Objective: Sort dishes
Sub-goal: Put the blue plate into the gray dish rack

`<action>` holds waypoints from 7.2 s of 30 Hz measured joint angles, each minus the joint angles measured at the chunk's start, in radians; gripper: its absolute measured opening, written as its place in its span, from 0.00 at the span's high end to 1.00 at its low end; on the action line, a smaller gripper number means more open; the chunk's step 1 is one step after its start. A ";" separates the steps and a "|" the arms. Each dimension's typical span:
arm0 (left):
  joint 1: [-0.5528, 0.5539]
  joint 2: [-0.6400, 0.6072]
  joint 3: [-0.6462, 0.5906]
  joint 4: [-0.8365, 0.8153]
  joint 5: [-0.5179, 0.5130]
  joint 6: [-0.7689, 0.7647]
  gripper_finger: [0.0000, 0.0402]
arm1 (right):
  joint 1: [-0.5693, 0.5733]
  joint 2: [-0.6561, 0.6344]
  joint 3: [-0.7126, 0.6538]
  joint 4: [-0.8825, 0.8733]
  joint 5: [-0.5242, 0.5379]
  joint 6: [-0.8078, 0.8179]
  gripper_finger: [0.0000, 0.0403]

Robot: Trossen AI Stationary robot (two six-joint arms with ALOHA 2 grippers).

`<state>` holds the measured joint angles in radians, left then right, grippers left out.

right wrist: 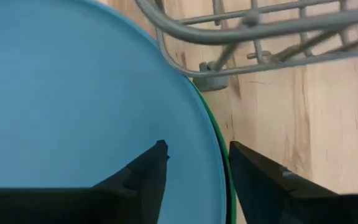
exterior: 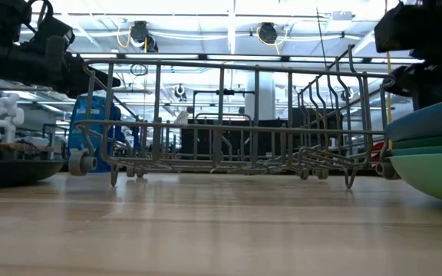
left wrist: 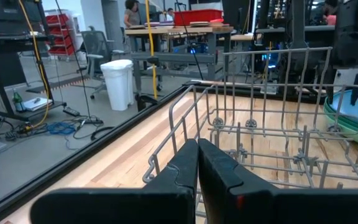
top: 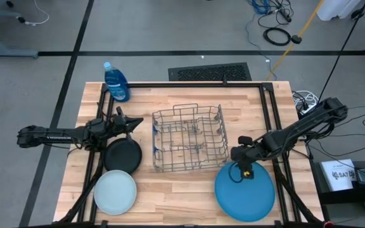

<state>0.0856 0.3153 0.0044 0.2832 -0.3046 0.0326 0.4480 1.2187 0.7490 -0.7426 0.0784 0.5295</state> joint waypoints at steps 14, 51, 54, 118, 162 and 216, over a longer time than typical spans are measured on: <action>0.000 0.000 0.000 0.000 0.000 0.000 0.97 | -0.002 0.103 0.000 0.085 0.078 -0.157 0.75; -0.001 0.000 0.000 0.075 0.013 -0.002 0.97 | -0.002 0.077 0.235 -0.331 0.087 -0.223 1.00; -0.001 0.000 0.000 0.075 0.013 -0.001 0.97 | -0.001 0.077 0.273 -0.382 0.088 -0.224 1.00; -0.001 0.000 0.000 0.126 0.196 -0.230 0.97 | -0.129 0.084 0.072 -0.280 -0.063 -0.234 0.88; -0.002 0.000 0.000 0.126 0.179 -0.289 0.97 | -0.132 0.079 0.583 -0.827 0.128 -0.233 1.00; -0.002 0.116 0.000 0.229 0.163 -0.288 0.97 | 0.080 0.269 0.457 -0.284 -0.113 0.516 0.43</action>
<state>0.0837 0.4317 0.0044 0.5120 -0.1417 -0.2550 0.5284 1.4878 1.2057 -1.0265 -0.0345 1.0455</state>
